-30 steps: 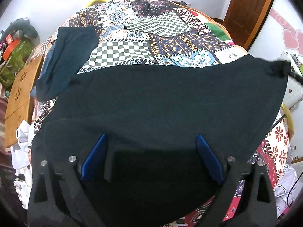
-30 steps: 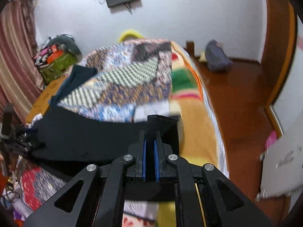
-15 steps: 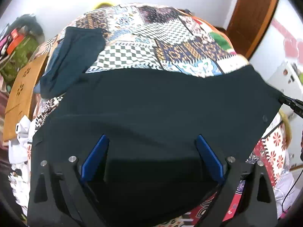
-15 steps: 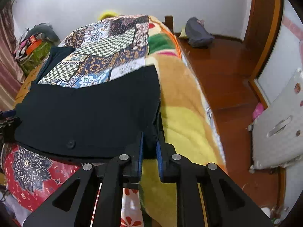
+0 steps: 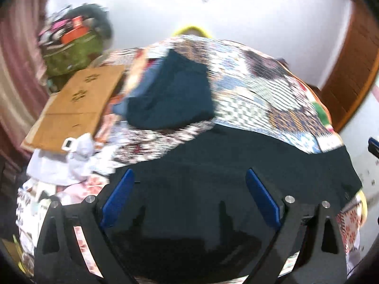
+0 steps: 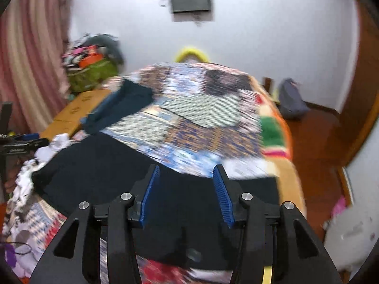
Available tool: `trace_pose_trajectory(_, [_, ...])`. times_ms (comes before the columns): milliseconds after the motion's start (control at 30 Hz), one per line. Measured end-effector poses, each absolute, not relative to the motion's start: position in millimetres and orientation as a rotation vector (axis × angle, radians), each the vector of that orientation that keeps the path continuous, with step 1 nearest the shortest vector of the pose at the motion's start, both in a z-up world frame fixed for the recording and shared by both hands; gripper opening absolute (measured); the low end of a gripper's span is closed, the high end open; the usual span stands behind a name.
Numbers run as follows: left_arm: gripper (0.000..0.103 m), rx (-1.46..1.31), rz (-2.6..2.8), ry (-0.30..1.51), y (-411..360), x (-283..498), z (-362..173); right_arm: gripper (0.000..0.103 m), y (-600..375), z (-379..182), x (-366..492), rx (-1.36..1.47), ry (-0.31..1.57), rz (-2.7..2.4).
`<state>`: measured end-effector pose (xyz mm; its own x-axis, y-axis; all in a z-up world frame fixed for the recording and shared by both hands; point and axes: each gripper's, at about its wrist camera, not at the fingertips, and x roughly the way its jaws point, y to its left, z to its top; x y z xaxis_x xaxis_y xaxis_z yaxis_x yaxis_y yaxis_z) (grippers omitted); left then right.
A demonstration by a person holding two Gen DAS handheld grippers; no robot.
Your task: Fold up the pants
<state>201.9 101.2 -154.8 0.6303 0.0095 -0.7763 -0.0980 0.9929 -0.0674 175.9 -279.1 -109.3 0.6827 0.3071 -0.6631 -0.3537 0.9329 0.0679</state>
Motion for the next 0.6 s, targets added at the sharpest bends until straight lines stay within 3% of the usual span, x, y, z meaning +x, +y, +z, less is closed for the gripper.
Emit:
trace_pose_trajectory(433, [0.096, -0.349, 0.174, 1.025, 242.1, 223.7, -219.2, 0.043, -128.4, -141.0, 240.8, -0.145, 0.829, 0.688])
trace_pose_trajectory(600, [0.088, -0.406, 0.116, 1.147, 252.2, 238.7, -265.9, 0.043, -83.7, -165.2, 267.8, -0.168, 0.918, 0.758])
